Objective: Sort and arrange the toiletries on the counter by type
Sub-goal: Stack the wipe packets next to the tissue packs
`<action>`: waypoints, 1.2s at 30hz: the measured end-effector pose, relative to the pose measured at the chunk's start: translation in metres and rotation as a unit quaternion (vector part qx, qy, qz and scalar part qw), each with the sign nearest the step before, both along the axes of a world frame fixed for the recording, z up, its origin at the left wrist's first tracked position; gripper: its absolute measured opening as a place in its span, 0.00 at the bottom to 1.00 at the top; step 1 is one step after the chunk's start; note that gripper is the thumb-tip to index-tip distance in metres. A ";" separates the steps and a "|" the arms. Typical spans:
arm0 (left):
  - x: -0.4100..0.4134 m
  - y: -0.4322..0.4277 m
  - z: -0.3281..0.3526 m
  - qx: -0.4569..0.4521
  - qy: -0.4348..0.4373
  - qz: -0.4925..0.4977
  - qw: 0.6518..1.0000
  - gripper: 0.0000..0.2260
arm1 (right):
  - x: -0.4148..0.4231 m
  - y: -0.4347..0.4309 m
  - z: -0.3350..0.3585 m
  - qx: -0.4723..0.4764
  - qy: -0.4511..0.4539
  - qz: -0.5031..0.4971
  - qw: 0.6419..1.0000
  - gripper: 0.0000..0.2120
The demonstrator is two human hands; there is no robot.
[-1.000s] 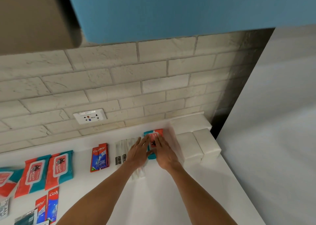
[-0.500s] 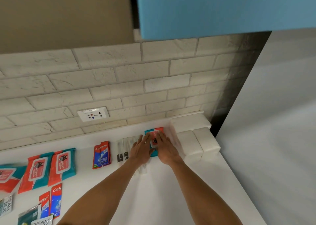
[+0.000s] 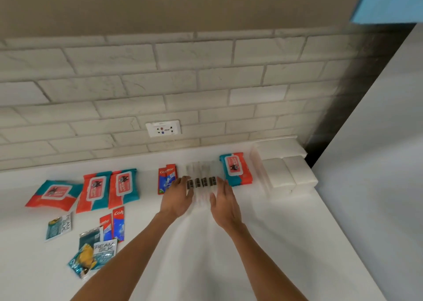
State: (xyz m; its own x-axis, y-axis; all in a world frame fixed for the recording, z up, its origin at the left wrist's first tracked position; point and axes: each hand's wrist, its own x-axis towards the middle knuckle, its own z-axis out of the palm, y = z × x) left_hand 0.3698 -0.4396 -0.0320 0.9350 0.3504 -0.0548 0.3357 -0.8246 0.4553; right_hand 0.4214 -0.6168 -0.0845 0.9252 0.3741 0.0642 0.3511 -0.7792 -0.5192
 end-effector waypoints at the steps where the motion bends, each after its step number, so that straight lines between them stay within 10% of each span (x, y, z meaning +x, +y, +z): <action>1: -0.012 0.008 -0.001 -0.002 0.003 0.011 1.000 0.19 | -0.011 0.006 0.001 -0.002 0.018 -0.008 1.000 0.31; 19: -0.154 0.185 -0.028 0.013 -0.001 0.058 0.998 0.03 | -0.168 0.073 -0.061 -0.090 -0.028 0.018 0.995 0.27; 36: -0.068 0.240 -0.008 0.280 0.067 -0.305 0.908 0.26 | -0.176 0.079 -0.061 -0.100 -0.049 -0.022 0.994 0.26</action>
State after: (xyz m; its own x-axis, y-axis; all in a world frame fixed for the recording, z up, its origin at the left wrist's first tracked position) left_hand 0.3017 -0.1999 -0.0399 0.9627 -0.2217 -0.1549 -0.2391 -0.9653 -0.1047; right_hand 0.2450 -0.5377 -0.1450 0.9339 0.3476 0.0840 0.3558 -0.8791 -0.3172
